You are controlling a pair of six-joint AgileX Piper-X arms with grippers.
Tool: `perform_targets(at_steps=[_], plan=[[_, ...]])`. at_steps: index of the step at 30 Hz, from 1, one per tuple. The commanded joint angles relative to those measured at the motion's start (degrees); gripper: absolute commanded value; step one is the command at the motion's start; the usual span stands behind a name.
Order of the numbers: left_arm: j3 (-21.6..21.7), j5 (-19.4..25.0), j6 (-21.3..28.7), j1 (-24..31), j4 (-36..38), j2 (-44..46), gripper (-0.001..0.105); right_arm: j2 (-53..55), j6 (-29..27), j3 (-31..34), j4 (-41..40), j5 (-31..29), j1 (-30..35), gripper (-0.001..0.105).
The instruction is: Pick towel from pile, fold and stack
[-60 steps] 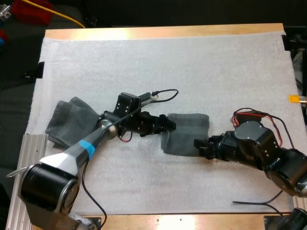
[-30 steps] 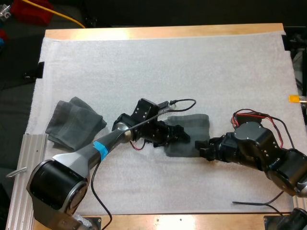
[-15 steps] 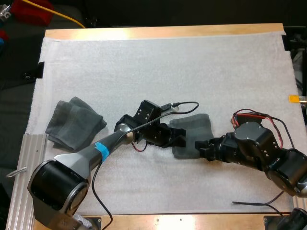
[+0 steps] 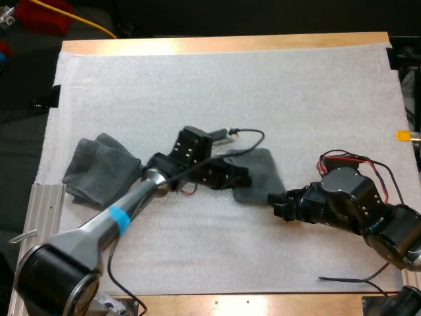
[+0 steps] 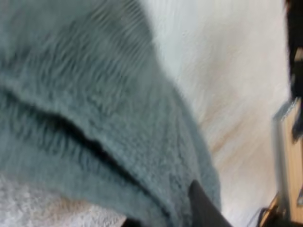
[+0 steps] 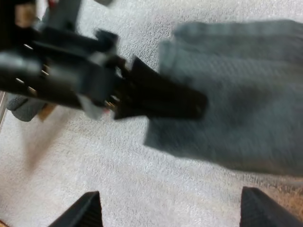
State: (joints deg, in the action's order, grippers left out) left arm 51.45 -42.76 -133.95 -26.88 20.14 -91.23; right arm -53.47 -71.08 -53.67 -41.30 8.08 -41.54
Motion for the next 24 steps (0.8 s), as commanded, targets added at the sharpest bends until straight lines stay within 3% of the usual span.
perform_targets(at_steps=[1,17,24], plan=[[0.43,-1.05,0.46,0.89,-0.23,1.72,0.000,0.36,-0.76,-0.19,-0.48,-0.17,0.01,0.059],[0.43,-3.57,0.81,15.23,0.29,14.34,0.000,0.36,-0.76,-0.19,-0.48,-0.17,0.01,0.059],[0.43,-2.36,8.04,23.05,8.67,18.62,0.000,0.36,-0.76,-0.19,-0.48,-0.17,0.01,0.059]])
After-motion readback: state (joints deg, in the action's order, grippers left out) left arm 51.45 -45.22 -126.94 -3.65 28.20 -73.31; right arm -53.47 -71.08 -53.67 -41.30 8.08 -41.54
